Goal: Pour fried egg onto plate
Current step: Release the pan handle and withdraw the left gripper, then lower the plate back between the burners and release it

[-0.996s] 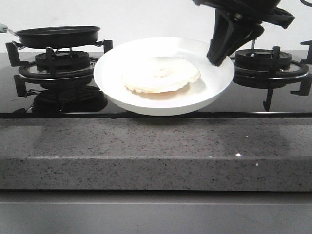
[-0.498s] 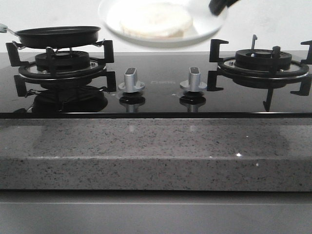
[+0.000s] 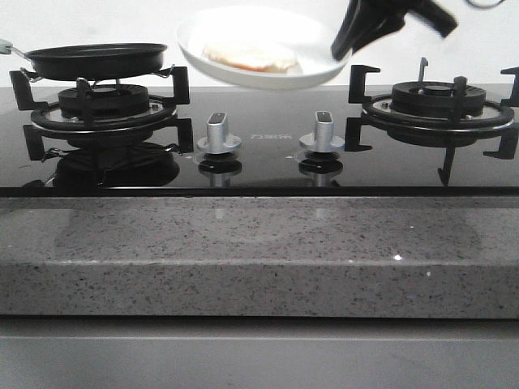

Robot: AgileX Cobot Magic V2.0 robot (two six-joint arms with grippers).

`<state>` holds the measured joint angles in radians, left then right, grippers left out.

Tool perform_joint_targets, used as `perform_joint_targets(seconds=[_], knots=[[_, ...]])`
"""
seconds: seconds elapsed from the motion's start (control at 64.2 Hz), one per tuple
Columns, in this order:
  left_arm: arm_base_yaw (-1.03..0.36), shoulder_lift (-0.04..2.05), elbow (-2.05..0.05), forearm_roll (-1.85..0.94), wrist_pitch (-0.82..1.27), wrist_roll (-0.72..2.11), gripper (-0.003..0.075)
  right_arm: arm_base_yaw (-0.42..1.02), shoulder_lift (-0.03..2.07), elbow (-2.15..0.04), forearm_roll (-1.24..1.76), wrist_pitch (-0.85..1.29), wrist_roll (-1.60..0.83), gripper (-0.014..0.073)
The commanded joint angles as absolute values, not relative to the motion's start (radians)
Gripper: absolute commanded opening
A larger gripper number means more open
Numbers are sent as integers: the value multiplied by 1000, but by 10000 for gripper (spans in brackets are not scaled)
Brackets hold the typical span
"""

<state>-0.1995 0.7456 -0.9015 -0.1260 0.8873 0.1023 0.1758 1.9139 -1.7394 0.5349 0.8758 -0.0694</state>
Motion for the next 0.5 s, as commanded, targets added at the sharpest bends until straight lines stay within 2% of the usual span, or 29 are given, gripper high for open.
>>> perform_joint_targets(seconds=[0.0,0.296,0.482], knots=[[-207,741,-926,-136,812,92,440,169,1891,-1784,585,825,-48,-68],[-207,741,-926,-137,812,92,440,168,1935,-1784,569,817,-47,-57],[-207,741,-926,-137,812,92,440,168,1935,-1784,531,828,-47,155]])
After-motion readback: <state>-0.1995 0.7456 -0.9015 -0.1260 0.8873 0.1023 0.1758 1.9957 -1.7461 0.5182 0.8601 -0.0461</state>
